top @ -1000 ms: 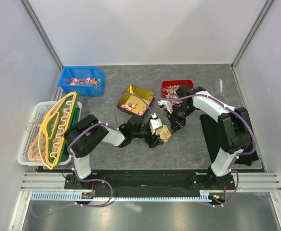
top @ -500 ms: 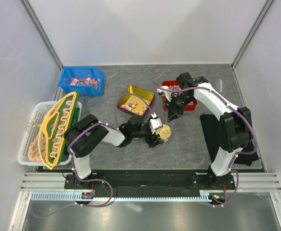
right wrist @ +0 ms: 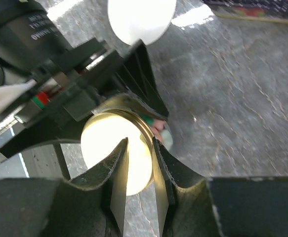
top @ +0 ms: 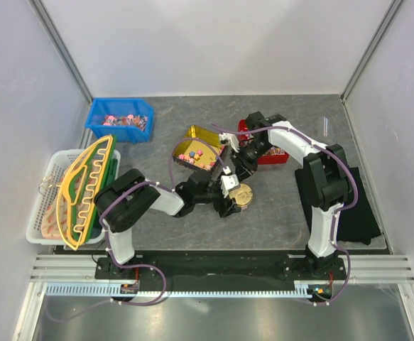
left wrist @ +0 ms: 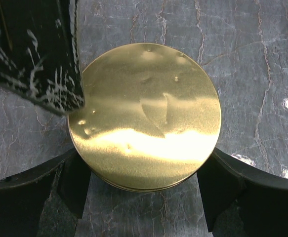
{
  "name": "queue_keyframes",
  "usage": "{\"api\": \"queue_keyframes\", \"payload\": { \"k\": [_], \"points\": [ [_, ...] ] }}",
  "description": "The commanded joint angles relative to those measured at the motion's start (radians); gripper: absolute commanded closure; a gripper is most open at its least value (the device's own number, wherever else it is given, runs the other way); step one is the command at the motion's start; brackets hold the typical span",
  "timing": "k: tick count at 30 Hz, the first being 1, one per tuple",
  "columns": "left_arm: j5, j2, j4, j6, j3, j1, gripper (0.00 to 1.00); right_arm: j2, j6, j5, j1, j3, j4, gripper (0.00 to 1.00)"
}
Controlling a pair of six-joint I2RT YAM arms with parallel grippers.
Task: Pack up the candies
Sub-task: Screw the bottle lid onto the packing bottle.
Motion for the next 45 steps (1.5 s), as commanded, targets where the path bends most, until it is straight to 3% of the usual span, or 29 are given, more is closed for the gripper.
{"api": "queue_keyframes", "payload": {
  "k": [1, 10, 15, 21, 45],
  "points": [
    [-0.064, 0.037, -0.085, 0.026, 0.003, 0.008, 0.43, 0.0, -0.013, -0.056, 0.006, -0.01, 0.013, 0.67],
    [-0.065, 0.035, -0.086, 0.026, 0.003, 0.008, 0.43, 0.029, -0.017, -0.05, 0.011, -0.03, 0.016, 0.64],
    [-0.067, 0.035, -0.086, 0.028, 0.003, 0.006, 0.43, 0.003, -0.026, -0.033, 0.012, -0.059, 0.0, 0.78],
    [-0.074, 0.035, -0.088, 0.024, 0.004, 0.008, 0.43, -0.058, -0.033, 0.018, 0.008, -0.13, -0.008, 0.85],
    [-0.127, 0.029, -0.077, 0.028, 0.0, 0.006, 0.44, -0.166, -0.092, 0.054, -0.002, -0.312, -0.071, 0.93]
  ]
}}
